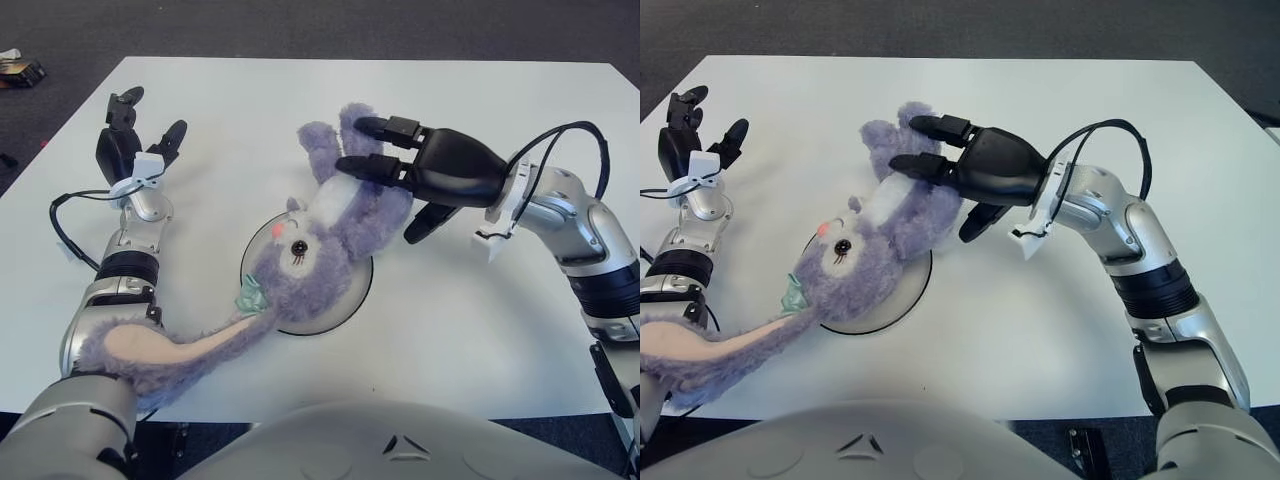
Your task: Put the doll into the plate.
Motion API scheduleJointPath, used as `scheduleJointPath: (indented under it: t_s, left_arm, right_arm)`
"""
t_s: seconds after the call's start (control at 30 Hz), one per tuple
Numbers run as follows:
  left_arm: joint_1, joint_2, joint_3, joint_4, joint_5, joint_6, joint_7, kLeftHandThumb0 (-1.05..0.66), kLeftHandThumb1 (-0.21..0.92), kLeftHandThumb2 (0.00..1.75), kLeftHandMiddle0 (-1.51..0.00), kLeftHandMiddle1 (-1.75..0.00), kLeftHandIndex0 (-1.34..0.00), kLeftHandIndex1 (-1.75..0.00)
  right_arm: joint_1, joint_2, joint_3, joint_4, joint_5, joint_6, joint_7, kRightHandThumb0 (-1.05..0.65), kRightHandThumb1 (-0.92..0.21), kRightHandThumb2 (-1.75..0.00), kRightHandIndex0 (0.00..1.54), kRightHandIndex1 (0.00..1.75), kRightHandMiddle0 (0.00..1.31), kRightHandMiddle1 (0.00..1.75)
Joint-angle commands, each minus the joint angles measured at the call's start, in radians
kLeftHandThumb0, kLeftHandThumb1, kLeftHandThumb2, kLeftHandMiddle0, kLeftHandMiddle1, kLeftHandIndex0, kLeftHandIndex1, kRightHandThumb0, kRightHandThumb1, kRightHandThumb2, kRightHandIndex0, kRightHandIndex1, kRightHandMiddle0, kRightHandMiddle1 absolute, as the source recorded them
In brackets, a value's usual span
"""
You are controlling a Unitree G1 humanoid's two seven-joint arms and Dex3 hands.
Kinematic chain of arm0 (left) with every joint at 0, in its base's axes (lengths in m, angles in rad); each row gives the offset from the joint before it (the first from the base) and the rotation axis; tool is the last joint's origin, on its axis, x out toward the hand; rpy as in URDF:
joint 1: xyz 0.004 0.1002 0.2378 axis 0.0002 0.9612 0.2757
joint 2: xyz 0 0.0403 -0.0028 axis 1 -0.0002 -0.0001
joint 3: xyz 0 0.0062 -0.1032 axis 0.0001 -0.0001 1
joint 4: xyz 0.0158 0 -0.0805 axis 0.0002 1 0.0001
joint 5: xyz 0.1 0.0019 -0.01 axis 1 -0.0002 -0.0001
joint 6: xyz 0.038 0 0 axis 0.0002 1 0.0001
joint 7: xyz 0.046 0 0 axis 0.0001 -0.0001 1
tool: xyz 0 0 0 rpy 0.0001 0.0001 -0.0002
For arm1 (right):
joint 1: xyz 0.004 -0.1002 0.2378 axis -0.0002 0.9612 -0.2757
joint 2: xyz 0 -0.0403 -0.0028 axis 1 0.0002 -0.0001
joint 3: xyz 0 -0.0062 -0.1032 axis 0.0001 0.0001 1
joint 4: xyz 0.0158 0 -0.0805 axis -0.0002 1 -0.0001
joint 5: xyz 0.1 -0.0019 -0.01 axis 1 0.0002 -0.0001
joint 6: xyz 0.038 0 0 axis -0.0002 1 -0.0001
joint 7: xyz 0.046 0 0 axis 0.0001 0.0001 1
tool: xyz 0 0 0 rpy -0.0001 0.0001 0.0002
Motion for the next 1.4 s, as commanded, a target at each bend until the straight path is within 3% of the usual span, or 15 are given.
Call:
scheduleJointPath:
  t_s: [0.0,0.27,0.4,0.57,0.77,0.87,1.0,1.23,1.37]
  left_arm:
    - [-0.016,-0.008,-0.008,-0.014,0.014,-0.003,0.016,-0.46,0.92,0.27,-0.73,-0.01,-0.46,-0.54]
    - [-0.018,-0.011,-0.012,-0.016,0.015,-0.001,0.021,-0.45,0.92,0.27,-0.73,-0.01,-0.46,-0.54]
    - [-0.023,-0.019,-0.018,-0.014,0.02,-0.002,0.025,-0.45,0.92,0.26,-0.73,-0.01,-0.46,-0.55]
    - [-0.027,-0.021,-0.02,-0.01,0.021,-0.004,0.025,-0.45,0.92,0.26,-0.74,-0.01,-0.46,-0.55]
    - [-0.027,-0.021,-0.021,-0.01,0.021,-0.004,0.026,-0.45,0.92,0.26,-0.74,-0.01,-0.46,-0.55]
    - [-0.037,-0.027,-0.026,-0.004,0.021,-0.008,0.019,-0.45,0.92,0.26,-0.74,-0.01,-0.46,-0.55]
    - [-0.042,-0.028,-0.03,-0.001,0.022,-0.013,0.015,-0.45,0.92,0.26,-0.74,-0.01,-0.46,-0.55]
    - [-0.043,-0.028,-0.032,0.002,0.021,-0.015,0.015,-0.45,0.92,0.25,-0.74,-0.01,-0.46,-0.55]
    - [-0.073,-0.046,-0.05,0.006,0.026,-0.034,0.001,-0.43,0.92,0.25,-0.76,-0.01,-0.47,-0.55]
  right_arm:
    - [-0.023,-0.025,-0.038,-0.005,0.047,0.027,0.019,-0.13,-0.92,-0.07,0.0,0.0,0.13,0.0]
    - [-0.029,-0.04,-0.052,-0.005,0.075,0.034,0.035,-0.15,-0.92,-0.08,0.0,0.0,0.13,0.0]
    - [-0.033,-0.074,-0.133,0.071,0.097,0.012,-0.018,-0.23,-0.92,-0.08,0.0,0.0,0.12,0.0]
    - [-0.075,-0.065,-0.163,0.15,0.078,-0.015,-0.081,-0.3,-0.92,-0.08,0.0,0.0,0.12,0.0]
    - [-0.086,-0.07,-0.159,0.172,0.073,-0.03,-0.102,-0.32,-0.92,-0.09,0.0,0.0,0.12,0.0]
    - [-0.146,-0.08,-0.185,0.268,0.017,0.003,-0.17,-0.32,-0.92,-0.1,0.01,0.01,0.11,0.0]
    - [-0.17,-0.076,-0.182,0.331,0.01,0.004,-0.205,-0.31,-0.92,-0.11,0.04,0.02,0.13,0.01]
    - [-0.18,-0.082,-0.168,0.353,0.006,-0.003,-0.229,-0.31,-0.92,-0.12,0.05,0.02,0.14,0.02]
    - [-0.172,-0.024,-0.187,0.456,0.001,0.022,-0.344,-0.31,-0.92,-0.11,0.1,0.03,0.18,0.03]
